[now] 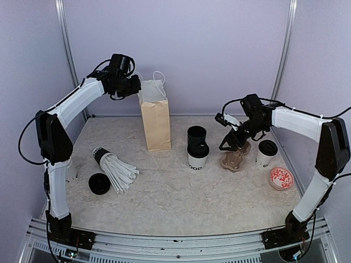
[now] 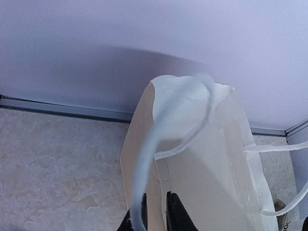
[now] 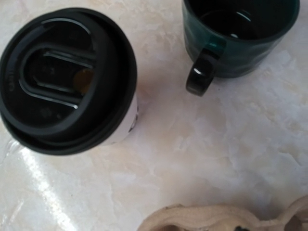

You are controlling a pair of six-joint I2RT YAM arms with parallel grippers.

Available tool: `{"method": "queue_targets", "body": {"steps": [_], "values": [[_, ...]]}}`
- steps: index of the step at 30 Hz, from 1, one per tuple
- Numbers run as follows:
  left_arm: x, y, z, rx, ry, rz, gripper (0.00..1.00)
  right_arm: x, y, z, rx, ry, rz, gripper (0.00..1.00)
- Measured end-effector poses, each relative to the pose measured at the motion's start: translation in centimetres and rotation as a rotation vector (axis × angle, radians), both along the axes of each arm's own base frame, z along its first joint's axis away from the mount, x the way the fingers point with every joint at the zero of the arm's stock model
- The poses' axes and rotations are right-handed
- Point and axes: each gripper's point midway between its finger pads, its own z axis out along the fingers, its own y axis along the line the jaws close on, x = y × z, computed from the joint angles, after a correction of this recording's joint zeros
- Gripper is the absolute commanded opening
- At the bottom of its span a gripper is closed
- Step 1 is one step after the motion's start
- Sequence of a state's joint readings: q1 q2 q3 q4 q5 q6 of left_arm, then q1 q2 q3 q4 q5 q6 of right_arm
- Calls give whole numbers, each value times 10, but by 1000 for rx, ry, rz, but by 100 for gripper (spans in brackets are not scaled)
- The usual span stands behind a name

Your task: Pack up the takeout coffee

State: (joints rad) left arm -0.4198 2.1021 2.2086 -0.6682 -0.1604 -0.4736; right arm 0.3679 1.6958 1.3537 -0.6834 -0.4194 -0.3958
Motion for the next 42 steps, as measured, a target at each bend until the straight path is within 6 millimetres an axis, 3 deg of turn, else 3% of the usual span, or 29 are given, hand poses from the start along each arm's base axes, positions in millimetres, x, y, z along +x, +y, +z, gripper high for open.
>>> {"method": "queue_targets", "body": {"steps": [5, 9, 19, 27, 30, 34, 38, 42], "values": [[9, -2, -7, -13, 7, -15, 11, 0, -3, 2, -10, -12, -5, 70], [10, -3, -11, -17, 17, -30, 30, -2, -4, 2, -14, -13, -7, 70], [-2, -6, -15, -8, 28, -25, 32, -2, -4, 4, -13, -18, -8, 70], [-27, -19, 30, -40, -52, -35, 37, -2, -4, 4, -11, -17, -7, 70], [-30, -24, 36, -49, -61, -44, 38, -2, -4, 4, -10, -17, -6, 70], [-27, -26, 29, -46, -32, -37, 38, -2, -4, 4, -11, -16, -6, 70], [-21, -27, 10, -33, 14, -29, 37, -5, -5, 0, -15, -6, -7, 70], [-19, -27, -18, -7, 80, -23, 23, -6, -5, -1, -17, -3, -7, 70]]}}
